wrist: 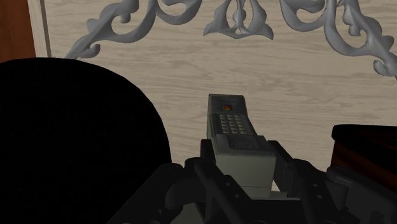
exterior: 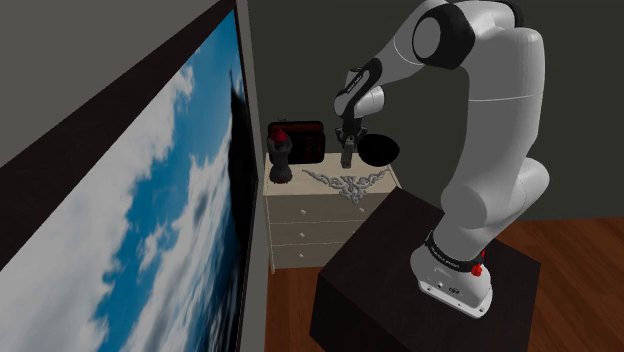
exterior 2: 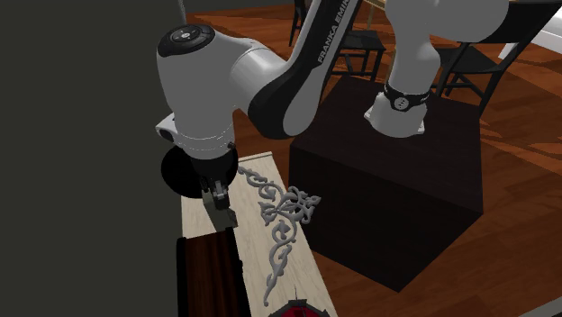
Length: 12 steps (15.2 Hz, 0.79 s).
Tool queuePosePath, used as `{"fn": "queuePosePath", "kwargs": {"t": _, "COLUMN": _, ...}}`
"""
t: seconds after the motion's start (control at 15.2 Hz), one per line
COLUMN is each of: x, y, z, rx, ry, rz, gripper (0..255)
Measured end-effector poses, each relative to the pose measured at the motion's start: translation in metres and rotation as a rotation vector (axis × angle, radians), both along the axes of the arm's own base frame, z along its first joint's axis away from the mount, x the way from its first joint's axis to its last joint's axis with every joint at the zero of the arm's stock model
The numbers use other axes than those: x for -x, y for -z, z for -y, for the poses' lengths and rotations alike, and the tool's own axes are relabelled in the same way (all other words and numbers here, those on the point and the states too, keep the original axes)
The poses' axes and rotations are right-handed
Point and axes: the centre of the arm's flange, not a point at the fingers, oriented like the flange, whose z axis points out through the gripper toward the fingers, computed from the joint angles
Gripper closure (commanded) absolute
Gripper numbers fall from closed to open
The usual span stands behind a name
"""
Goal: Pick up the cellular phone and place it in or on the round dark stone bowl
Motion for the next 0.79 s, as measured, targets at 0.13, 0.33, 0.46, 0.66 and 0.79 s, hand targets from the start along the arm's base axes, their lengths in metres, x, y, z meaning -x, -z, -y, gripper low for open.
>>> {"fn": "queuePosePath", "kwargs": {"t": 0.13, "x": 0.000, "y": 0.000, "z": 0.000, "rx": 0.000, "ry": 0.000, "rz": 0.000, "gripper": 255}}
{"fn": "queuePosePath", "kwargs": {"t": 0.33, "x": 0.001, "y": -0.006, "z": 0.000, "rx": 0.000, "ry": 0.001, "rz": -0.001, "gripper": 255}}
{"fn": "queuePosePath", "kwargs": {"t": 0.46, "x": 0.000, "y": -0.016, "z": 0.000, "rx": 0.000, "ry": 0.001, "rz": -0.001, "gripper": 255}}
{"fn": "queuePosePath", "kwargs": {"t": 0.66, "x": 0.001, "y": -0.031, "z": 0.000, "rx": 0.000, "ry": 0.001, "rz": -0.001, "gripper": 255}}
{"fn": "queuePosePath", "kwargs": {"t": 0.79, "x": 0.000, "y": -0.041, "z": 0.000, "rx": 0.000, "ry": 0.001, "rz": -0.001, "gripper": 255}}
